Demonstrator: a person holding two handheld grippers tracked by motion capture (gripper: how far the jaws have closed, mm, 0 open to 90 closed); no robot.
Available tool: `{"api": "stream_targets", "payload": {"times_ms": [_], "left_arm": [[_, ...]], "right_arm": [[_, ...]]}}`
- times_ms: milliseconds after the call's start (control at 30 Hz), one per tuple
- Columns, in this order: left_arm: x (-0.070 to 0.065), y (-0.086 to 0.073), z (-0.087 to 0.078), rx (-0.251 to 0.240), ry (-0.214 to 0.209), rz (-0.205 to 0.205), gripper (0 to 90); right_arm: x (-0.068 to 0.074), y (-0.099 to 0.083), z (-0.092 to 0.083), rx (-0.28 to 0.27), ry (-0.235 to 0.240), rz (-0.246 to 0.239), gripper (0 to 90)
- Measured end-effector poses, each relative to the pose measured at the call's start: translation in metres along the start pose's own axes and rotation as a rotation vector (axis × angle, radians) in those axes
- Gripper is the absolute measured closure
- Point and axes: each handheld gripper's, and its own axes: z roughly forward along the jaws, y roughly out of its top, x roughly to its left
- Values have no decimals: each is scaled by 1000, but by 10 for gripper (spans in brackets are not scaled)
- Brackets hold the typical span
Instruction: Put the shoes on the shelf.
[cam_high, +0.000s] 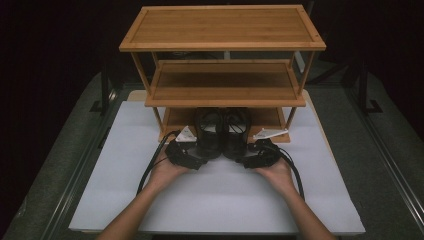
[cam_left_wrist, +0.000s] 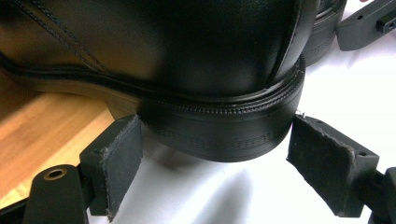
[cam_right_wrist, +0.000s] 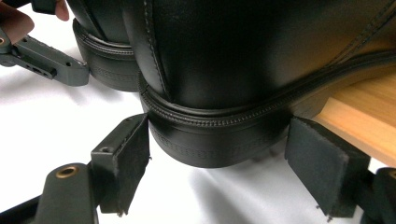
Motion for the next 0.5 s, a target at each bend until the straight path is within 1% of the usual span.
{"api": "stream_targets", "payload": {"times_ms": [33, 67, 167, 200, 333, 367, 400, 500], "left_arm": [[0, 0, 0, 0, 0, 0, 177], [3, 1, 3, -15, 2, -8, 177], [7, 3, 5, -3, 1, -11, 177], [12, 6, 8, 6, 6, -1, 177], [19, 10, 14, 1, 9, -12, 177], [19, 10, 14, 1, 9, -12, 177], [23, 11, 17, 14, 12, -14, 177], [29, 13, 21, 21, 14, -11, 177]], "right_arm": [[0, 0, 0, 0, 0, 0, 221], [-4, 3, 2, 1, 1, 2, 221], [-8, 6, 3, 0, 0, -3, 221], [-11, 9, 5, 4, -5, -6, 220], [-18, 14, 11, -1, -14, 0, 220], [-18, 14, 11, -1, -14, 0, 220], [-20, 17, 13, -2, -27, -10, 220], [-23, 19, 17, -3, -39, -12, 220]]}}
